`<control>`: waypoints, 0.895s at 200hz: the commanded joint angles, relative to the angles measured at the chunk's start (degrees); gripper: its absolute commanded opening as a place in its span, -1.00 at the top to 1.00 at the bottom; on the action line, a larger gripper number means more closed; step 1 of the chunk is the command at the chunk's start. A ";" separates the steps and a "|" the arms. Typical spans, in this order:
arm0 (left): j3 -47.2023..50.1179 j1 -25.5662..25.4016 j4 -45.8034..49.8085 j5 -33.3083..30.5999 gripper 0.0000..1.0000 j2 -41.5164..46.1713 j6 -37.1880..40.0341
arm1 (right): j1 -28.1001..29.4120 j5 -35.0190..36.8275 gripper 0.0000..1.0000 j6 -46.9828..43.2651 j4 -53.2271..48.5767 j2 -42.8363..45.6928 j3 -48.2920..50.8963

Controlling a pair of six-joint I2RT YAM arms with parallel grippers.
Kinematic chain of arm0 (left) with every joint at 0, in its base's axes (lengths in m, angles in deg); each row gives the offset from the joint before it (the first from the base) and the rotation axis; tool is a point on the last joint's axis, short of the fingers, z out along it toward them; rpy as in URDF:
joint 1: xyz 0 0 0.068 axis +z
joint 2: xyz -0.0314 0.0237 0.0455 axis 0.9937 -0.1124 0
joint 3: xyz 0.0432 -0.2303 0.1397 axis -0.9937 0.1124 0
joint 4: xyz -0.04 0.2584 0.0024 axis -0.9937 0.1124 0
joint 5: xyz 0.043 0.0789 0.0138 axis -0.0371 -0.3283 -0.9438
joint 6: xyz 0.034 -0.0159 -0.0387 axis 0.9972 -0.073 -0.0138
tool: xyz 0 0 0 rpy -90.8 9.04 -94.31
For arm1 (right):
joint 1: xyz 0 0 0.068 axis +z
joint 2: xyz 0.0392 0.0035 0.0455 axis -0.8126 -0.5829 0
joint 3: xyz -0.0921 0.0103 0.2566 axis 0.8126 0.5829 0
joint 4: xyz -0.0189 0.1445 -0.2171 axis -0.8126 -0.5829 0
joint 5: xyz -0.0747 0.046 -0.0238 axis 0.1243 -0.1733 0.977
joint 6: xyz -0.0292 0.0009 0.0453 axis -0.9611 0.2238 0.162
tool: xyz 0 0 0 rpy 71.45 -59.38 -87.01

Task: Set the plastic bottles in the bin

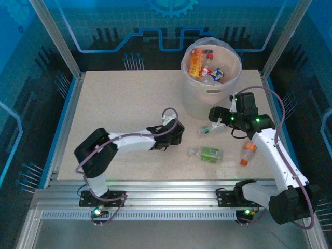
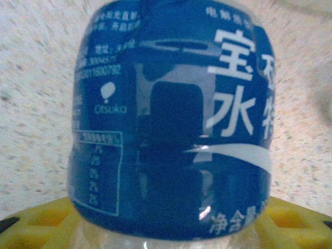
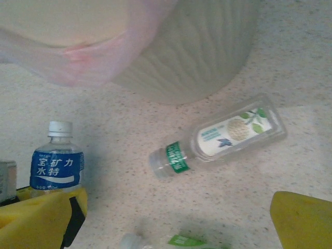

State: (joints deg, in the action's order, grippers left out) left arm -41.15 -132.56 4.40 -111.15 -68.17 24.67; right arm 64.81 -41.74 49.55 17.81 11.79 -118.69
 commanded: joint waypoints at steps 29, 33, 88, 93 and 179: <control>10.29 0.41 -15.46 -3.18 0.02 14.78 9.01 | 3.23 -12.15 -0.99 1.69 6.87 -0.58 -0.66; 11.15 0.41 -16.74 -2.82 0.02 15.76 9.87 | 3.45 -13.24 -0.99 1.95 7.48 -0.72 -0.70; 20.83 0.37 -34.01 3.51 0.02 25.93 19.52 | 8.99 -23.98 -1.00 5.10 16.20 -4.42 -4.37; 21.34 0.39 -35.53 4.49 0.02 26.36 19.94 | 9.81 -24.25 -0.99 5.10 16.36 -5.05 -5.06; 20.03 0.41 -46.63 14.03 0.01 28.62 22.83 | 18.22 -24.34 -0.96 2.96 18.26 -10.09 -11.51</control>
State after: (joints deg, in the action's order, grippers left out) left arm -19.03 -132.45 -37.08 -100.09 -41.07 45.55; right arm 81.88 -65.11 53.36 34.62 2.09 -128.35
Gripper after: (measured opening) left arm 0.581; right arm 0.986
